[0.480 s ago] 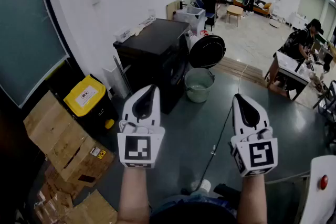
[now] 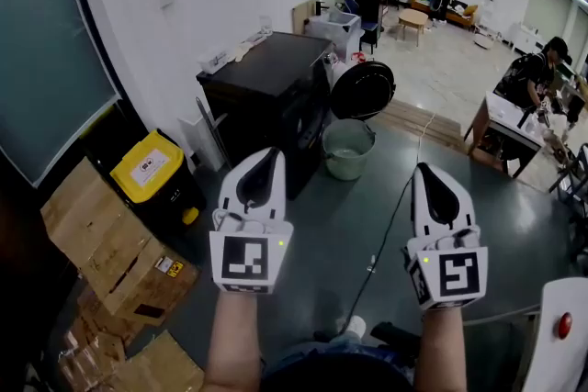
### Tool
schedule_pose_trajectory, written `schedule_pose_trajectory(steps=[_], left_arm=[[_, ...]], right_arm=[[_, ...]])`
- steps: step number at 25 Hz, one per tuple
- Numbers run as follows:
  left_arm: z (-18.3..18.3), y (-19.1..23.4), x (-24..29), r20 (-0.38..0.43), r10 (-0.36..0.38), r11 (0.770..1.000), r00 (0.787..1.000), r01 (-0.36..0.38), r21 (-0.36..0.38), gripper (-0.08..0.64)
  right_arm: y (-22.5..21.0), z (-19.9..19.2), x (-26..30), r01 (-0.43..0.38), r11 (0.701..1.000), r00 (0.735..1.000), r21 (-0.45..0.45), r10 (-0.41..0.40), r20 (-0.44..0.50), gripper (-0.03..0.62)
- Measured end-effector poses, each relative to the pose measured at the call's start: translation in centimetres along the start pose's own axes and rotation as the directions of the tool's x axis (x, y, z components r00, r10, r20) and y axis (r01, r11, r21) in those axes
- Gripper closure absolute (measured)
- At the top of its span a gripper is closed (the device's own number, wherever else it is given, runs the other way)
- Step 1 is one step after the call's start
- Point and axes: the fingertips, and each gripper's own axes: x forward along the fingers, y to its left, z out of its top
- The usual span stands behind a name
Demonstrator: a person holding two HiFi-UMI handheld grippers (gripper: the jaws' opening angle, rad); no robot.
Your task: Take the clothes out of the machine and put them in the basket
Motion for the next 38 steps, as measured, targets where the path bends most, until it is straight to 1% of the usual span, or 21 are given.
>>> schedule_pose_trajectory(steps=[1,2,3,4,5,6,7,10,13,15,17,19,23,27,29,31,33,35,38], left_arm=[[-0.1,0.0,0.0,0.008,0.007,0.999,1.000,-0.007,-0.033,0.561],[-0.2,0.1,0.1,0.011,0.010,0.997,1.000,-0.010,-0.072,0.561],[-0.4,0.1,0.4,0.007,0.007,0.994,1.000,-0.006,-0.110,0.525],[-0.6,0.1,0.7,0.003,0.002,0.990,1.000,-0.001,-0.144,0.347],[-0.8,0.1,1.1,0.000,0.003,0.986,1.000,-0.003,-0.166,0.078],[-1.0,0.1,1.4,-0.007,0.016,0.984,1.000,-0.017,-0.175,0.009],[-1.1,0.1,1.7,-0.016,0.033,0.984,0.999,-0.036,-0.176,-0.010],[-1.6,-0.7,2.7,-0.040,0.057,0.983,0.998,-0.063,-0.175,-0.011],[-1.8,-2.0,4.2,-0.055,0.069,0.985,0.996,-0.077,-0.157,-0.011],[-1.9,-3.0,5.4,-0.058,0.080,0.985,0.995,-0.088,-0.148,-0.011],[-1.8,-4.4,6.4,-0.054,0.085,0.982,0.995,-0.093,-0.166,-0.011],[-1.4,-5.9,6.9,-0.043,0.088,0.977,0.995,-0.095,-0.193,-0.011],[-1.2,-8.1,7.2,-0.050,0.098,0.978,0.994,-0.106,-0.181,-0.009],[-2.2,-8.1,7.7,-0.085,0.109,0.978,0.990,-0.122,-0.167,-0.009],[-3.0,-8.1,8.4,-0.114,0.120,0.979,0.986,-0.137,-0.153,-0.009],[-3.4,-8.1,9.3,-0.123,0.130,0.978,0.984,-0.147,-0.145,-0.008],[-3.6,-8.4,10.4,-0.106,0.109,0.980,0.988,-0.125,-0.157,-0.008],[-4.0,-9.0,12.0,-0.104,0.068,0.983,0.992,-0.084,-0.165,-0.008],[-5.3,-9.4,14.8,-0.126,0.038,0.989,0.991,-0.055,-0.136,-0.008]], right_arm=[[-0.4,0.0,0.0,0.005,1.000,1.000,0.027,-0.005,0.022,0.592],[-0.6,-0.1,0.1,-0.011,0.998,0.999,0.058,0.009,0.036,0.592],[-0.6,-0.3,0.4,-0.044,0.995,0.998,0.090,0.040,0.040,0.426],[-0.5,-0.7,0.8,-0.075,0.990,0.997,0.119,0.071,0.040,0.124],[-0.6,-1.1,1.2,-0.090,0.986,0.996,0.141,0.086,0.038,0.066],[-0.9,-1.6,1.4,-0.091,0.984,0.996,0.152,0.088,0.029,0.032],[-1.1,-2.3,1.6,-0.089,0.984,0.996,0.155,0.088,0.015,0.017],[-1.9,-3.9,1.7,-0.102,0.983,0.994,0.154,0.106,-0.015,0.017],[-3.2,-4.2,2.0,-0.129,0.980,0.992,0.154,0.130,0.006,0.018],[-4.6,-4.5,2.2,-0.131,0.981,0.991,0.141,0.130,0.015,0.017],[-6.4,-4.8,2.4,-0.124,0.984,0.992,0.132,0.123,0.013,0.018],[-8.0,-5.3,2.4,-0.133,0.981,0.991,0.139,0.133,0.006,0.018],[-10.1,-6.6,2.2,-0.156,0.979,0.987,0.127,0.159,-0.010,0.018],[-10.5,-7.8,3.2,-0.184,0.976,0.982,0.119,0.187,-0.019,0.018],[-10.9,-8.6,3.5,-0.192,0.977,0.980,0.098,0.196,-0.036,0.018],[-11.3,-9.3,4.0,-0.193,0.978,0.979,0.077,0.197,-0.051,0.018],[-11.8,-10.0,4.7,-0.178,0.981,0.981,0.083,0.184,-0.069,0.020],[-12.6,-10.6,5.6,-0.155,0.983,0.983,0.098,0.163,-0.085,0.020],[-13.4,-11.8,7.2,-0.149,0.983,0.982,0.104,0.160,-0.099,0.020]])
